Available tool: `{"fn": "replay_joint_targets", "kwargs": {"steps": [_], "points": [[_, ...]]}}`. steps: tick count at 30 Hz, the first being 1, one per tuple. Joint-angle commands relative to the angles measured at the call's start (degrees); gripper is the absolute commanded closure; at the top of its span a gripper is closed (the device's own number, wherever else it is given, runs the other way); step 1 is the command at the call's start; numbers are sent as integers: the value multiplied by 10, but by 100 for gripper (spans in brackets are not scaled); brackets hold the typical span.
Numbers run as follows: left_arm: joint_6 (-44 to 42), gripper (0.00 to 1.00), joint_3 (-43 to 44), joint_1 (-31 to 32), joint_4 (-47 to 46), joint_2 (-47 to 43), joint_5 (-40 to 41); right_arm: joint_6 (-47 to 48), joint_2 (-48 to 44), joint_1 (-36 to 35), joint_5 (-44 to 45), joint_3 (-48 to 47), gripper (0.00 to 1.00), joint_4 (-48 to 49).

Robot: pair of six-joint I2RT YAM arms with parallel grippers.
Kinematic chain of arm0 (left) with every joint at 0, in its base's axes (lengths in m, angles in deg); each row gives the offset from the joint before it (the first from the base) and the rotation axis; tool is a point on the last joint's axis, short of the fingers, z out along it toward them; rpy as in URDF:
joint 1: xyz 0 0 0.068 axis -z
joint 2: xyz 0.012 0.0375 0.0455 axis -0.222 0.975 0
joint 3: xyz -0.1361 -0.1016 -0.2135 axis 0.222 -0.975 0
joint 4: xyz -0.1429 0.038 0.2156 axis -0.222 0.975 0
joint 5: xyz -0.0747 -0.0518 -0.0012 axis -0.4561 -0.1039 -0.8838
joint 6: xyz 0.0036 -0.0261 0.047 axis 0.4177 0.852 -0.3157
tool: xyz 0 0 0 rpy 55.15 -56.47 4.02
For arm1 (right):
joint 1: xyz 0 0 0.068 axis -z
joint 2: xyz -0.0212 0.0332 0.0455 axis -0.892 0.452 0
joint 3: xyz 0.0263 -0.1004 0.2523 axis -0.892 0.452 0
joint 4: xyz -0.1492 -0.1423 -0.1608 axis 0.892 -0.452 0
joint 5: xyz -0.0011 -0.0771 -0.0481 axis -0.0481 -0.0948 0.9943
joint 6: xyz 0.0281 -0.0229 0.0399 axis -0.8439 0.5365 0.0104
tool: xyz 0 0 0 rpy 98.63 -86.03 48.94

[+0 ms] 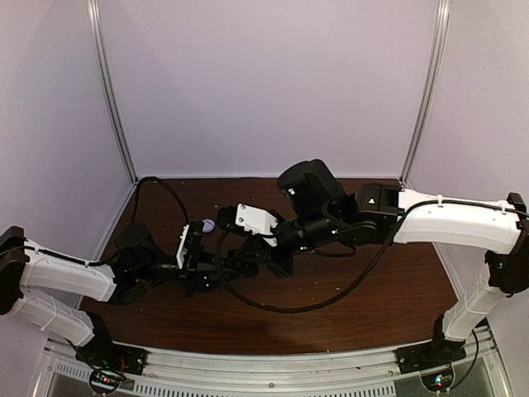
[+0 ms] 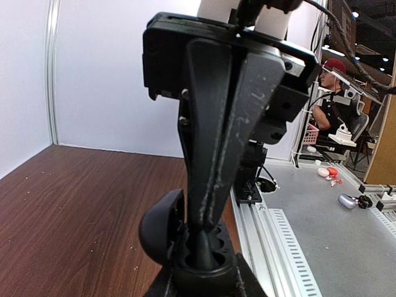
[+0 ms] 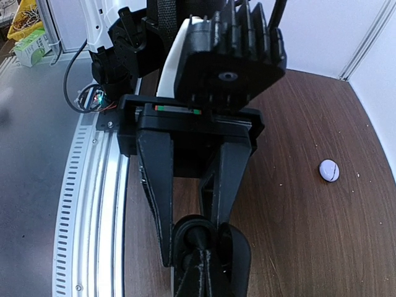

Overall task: Insert the wireless bluetooth earbuds into the charging case
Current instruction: Adjust the left earbud in the left side groove of the charging case.

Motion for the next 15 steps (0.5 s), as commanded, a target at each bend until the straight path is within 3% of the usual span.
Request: {"fn": "replay_joint_targets", "kwargs": {"steps": [1,15], "points": [[-10,100,9,4,-86,-26,5,-24,15,2,-21,9,100,-16],[-5,100,-9,3,-101,-57,87,-52,15,1,-44,29,100,-1]]}}
